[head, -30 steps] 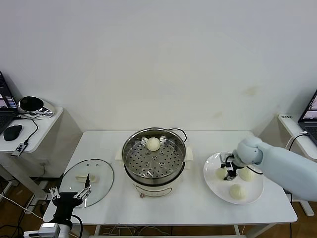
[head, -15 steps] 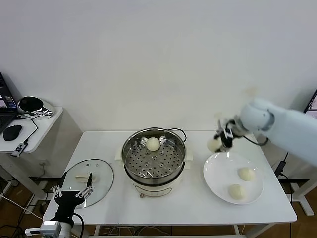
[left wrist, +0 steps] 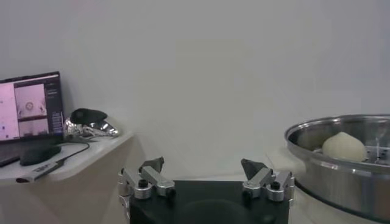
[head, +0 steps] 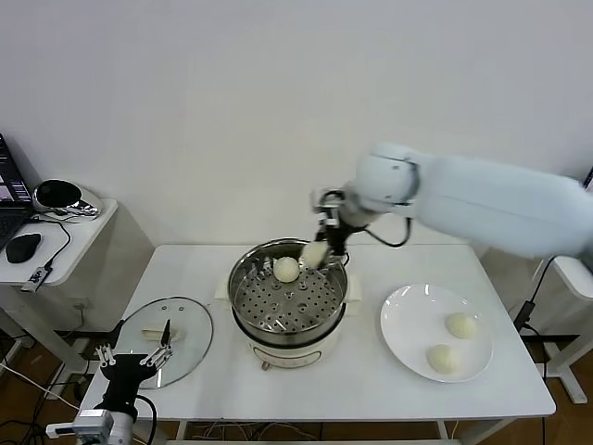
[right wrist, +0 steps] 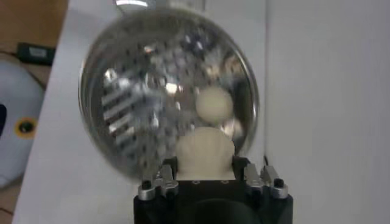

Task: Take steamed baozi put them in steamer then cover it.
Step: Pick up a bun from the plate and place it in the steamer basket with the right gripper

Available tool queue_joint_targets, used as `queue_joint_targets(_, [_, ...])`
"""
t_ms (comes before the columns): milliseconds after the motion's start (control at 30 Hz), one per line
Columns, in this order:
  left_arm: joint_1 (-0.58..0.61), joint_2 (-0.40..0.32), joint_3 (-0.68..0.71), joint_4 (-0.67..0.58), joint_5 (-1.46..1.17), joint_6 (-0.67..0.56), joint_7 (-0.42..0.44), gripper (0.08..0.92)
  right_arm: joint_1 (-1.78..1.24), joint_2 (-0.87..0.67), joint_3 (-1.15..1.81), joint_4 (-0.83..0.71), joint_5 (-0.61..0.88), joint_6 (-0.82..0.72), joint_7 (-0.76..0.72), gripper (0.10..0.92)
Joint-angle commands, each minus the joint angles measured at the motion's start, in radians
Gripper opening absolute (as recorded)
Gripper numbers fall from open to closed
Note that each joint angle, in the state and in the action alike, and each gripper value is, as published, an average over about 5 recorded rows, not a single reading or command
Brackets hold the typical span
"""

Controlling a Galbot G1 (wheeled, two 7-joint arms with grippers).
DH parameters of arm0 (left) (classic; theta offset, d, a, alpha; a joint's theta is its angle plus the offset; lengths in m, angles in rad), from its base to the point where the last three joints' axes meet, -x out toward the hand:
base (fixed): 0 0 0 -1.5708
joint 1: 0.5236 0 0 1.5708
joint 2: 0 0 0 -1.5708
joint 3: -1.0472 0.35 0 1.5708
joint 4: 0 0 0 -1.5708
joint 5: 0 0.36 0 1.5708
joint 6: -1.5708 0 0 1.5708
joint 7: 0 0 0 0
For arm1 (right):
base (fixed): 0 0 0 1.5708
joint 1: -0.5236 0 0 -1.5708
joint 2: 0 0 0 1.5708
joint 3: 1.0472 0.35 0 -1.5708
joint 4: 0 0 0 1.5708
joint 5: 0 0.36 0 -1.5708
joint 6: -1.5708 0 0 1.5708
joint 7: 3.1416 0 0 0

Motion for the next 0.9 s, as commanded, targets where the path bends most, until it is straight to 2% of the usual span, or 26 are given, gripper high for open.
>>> queue_joint_targets(33, [-0.002,-0.008,-0.007,0.002,-0.005,-0.001,0.000,0.823,-0.097,0.301,-0.035,-0.186,0.072,-0.052,0.063,0.560])
queue_joint_targets(467, [-0.007,-0.009,-0.012,0.001,-0.007,-0.005,0.001,0.823,-0.183,0.393,-0.036,-0.333,0.009,-0.051,0.059,0.568])
queue_joint_targets(900, [-0.007,-0.013,-0.012,0.002,-0.009,-0.009,0.000,0.823,-0.222,0.396,-0.025,-0.399,-0.022,-0.052,0.053,0.587])
